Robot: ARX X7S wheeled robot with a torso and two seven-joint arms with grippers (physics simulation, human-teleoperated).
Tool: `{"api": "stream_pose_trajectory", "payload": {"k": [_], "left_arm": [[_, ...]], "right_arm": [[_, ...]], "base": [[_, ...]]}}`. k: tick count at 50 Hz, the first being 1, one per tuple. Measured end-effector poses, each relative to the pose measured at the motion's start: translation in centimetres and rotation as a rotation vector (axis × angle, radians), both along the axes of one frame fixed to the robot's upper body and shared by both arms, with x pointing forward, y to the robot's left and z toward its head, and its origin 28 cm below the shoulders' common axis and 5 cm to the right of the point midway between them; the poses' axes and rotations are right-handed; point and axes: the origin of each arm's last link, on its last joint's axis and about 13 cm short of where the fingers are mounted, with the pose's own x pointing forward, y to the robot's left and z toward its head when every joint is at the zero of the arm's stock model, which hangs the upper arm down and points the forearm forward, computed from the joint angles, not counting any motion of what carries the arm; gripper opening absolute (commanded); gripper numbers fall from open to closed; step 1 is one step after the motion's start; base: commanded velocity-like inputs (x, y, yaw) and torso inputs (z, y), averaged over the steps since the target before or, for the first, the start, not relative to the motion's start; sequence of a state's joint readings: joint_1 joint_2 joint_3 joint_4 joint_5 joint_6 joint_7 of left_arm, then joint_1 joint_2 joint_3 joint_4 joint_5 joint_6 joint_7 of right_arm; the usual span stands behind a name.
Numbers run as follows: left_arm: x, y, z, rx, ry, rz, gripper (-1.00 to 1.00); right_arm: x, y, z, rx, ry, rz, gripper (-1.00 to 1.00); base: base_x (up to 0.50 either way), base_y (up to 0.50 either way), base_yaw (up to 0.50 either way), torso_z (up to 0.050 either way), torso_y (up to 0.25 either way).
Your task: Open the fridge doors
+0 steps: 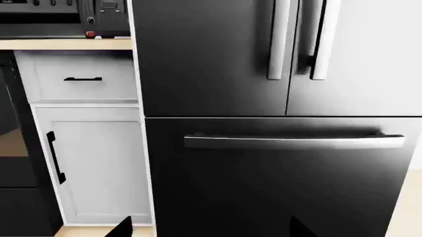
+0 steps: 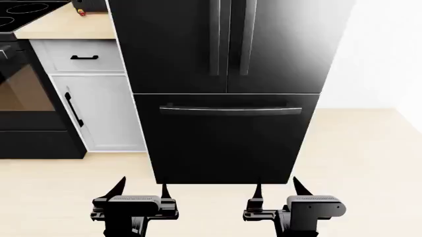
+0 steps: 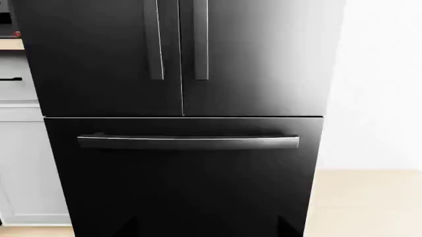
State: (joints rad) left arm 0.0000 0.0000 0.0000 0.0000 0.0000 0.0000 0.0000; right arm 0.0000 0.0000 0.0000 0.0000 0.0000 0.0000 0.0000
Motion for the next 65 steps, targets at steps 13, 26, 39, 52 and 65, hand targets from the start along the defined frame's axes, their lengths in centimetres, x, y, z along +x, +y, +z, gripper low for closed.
{"api": "stream_pose_trajectory", "payload": {"k": [13,26,39,52,65], "left_arm": [[0.2,0.0,-0.1,-0.001,0.005,0.02,1.0],[0.5,0.1,-0.2,0.017,0.018,0.055,1.0],[0.6,0.2,-0.4,0.03,0.028,0.072,1.0],[0.6,0.2,-0.5,0.035,0.032,0.079,1.0],[0.6,0.2,-0.5,0.034,0.032,0.083,1.0]], "right_arm": [[0.5,0.2,0.0,-0.002,0.005,0.004,1.0],[1.0,0.4,-0.1,-0.01,0.01,0.004,1.0],[0.9,0.4,0.0,-0.031,-0.004,0.009,1.0],[0.9,0.4,-0.1,-0.037,-0.009,0.01,1.0],[1.0,0.5,-0.1,-0.041,-0.009,0.011,1.0]], "base": [[0.0,0.0,0.0,0.0,0.0],[0.0,0.0,0.0,0.0,0.0],[0.24,0.0,0.0,0.0,0.0],[0.35,0.0,0.0,0.0,0.0],[0.35,0.0,0.0,0.0,0.0]]}}
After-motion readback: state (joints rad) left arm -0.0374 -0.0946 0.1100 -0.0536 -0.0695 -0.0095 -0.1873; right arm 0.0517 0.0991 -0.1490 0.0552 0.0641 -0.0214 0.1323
